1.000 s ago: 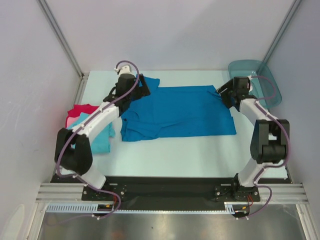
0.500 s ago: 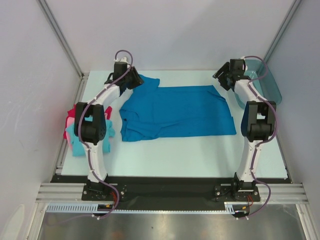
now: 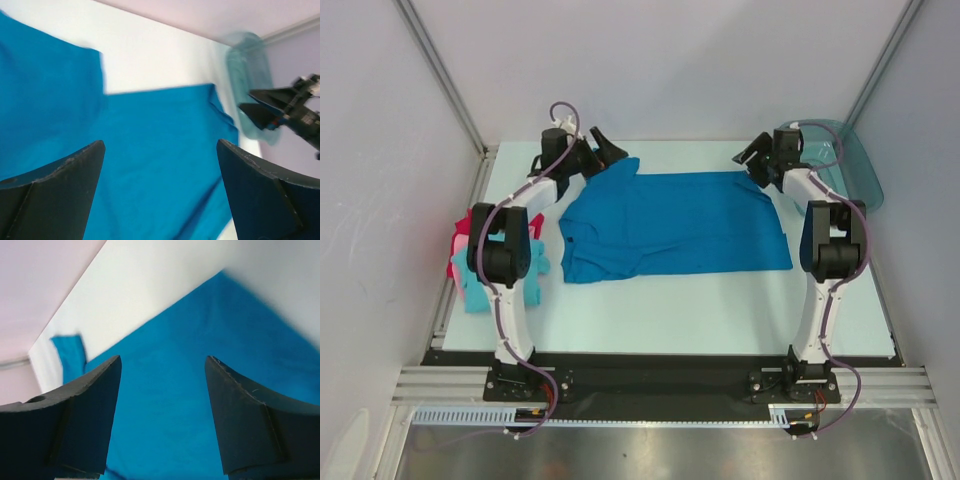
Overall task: Fold and stack the t-shirts
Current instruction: Fold the tshirt
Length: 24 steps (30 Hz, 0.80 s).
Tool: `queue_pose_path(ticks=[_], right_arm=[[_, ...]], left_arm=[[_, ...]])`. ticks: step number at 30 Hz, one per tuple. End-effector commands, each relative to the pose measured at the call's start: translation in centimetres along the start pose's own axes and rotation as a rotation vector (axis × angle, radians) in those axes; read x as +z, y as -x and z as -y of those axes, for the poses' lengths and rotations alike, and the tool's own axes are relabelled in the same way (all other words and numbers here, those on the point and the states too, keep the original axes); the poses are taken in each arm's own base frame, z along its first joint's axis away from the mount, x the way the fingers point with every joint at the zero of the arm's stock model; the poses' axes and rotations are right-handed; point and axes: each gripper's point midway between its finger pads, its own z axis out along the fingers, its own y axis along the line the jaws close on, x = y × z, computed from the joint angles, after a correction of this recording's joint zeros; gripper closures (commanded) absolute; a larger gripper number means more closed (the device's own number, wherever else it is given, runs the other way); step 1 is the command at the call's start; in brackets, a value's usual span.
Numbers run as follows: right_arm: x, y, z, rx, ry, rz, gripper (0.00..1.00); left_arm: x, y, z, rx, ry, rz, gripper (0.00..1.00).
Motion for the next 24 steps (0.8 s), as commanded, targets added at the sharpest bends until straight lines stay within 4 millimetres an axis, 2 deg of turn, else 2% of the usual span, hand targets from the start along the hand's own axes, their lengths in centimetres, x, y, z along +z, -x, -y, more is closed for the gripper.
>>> queue_pose_path(ticks=[1, 2, 3, 6, 7, 8, 9, 10, 11, 13, 14, 15, 16, 18, 19, 21, 22, 24], right_arm=[[-4.4, -0.5, -9.2, -0.007, 0.234, 0.029, 0.27], [-5.2, -1.5, -11.1, -0.021, 0.288, 0.023, 0.27], [-6.3, -1.8, -12.6, -0.035, 0.322, 0.029, 0.27], [-7.2, -3.3, -14.5, -0.108, 0.349, 0.008, 0.26], [-7.0, -3.9, -13.7, -0.125, 0.303, -0.021, 0.26], [-7.0, -3.0, -13.9, -0.155, 0.288, 0.0, 0.26], [-6.7, -2.7, -13.5, -0.169, 0.264, -0.002, 0.26], [-5.7, -3.3, -11.8, -0.172, 0.203, -0.037, 0.26], [-5.4, -2.4, -11.5, -0.181, 0.179, -0.02, 0.26], [-4.6, -1.6, -9.1, -0.199, 0.104, -0.027, 0.26], [-3.8, -1.5, -8.1, -0.214, 0.077, -0.031, 0.26], [-3.5, -1.1, -7.1, -0.212, 0.051, -0.031, 0.26], [-3.2, -0.4, -5.8, -0.204, 0.023, -0.031, 0.26], [-2.5, 0.1, -3.8, -0.201, -0.014, -0.033, 0.26], [-2.3, 1.0, -2.5, -0.191, -0.036, -0.024, 0.26], [-1.4, 1.0, -0.6, -0.164, -0.064, -0.042, 0.26], [-1.3, 2.2, 1.2, -0.133, -0.088, -0.029, 0.26], [-0.4, 2.1, 3.1, -0.113, -0.106, -0.049, 0.26]], left_arm=[[-2.5, 1.3, 11.0, 0.067, -0.296, 0.052, 0.0], [-2.7, 0.6, 11.4, 0.065, -0.3, 0.044, 0.0], [-3.5, 0.7, 13.5, 0.086, -0.34, 0.065, 0.0], [-4.0, 0.4, 13.7, 0.093, -0.331, 0.06, 0.0], [-3.6, 0.0, 11.5, 0.1, -0.22, 0.037, 0.0], [-3.4, 1.7, 11.5, 0.13, -0.169, 0.06, 0.0], [-3.3, 2.0, 10.7, 0.15, -0.121, 0.051, 0.0], [-2.6, 1.0, 7.8, 0.166, -0.011, 0.005, 0.0], [-2.6, 2.6, 8.3, 0.195, 0.011, 0.026, 0.0], [-2.2, 2.5, 5.7, 0.197, 0.091, -0.01, 0.0], [-2.1, 3.5, 5.7, 0.203, 0.089, 0.003, 0.0], [-2.0, 3.7, 5.2, 0.197, 0.091, -0.002, 0.0], [-2.1, 4.3, 4.0, 0.184, 0.109, 0.001, 0.0], [-1.5, 4.6, 1.5, 0.144, 0.137, -0.014, 0.0], [-1.3, 4.6, 0.6, 0.132, 0.148, -0.018, 0.0], [-0.6, 4.3, -2.0, 0.102, 0.19, -0.029, 0.0], [-0.4, 4.1, -2.9, 0.093, 0.208, -0.033, 0.0], [0.3, 3.7, -4.6, 0.072, 0.234, -0.042, 0.0]])
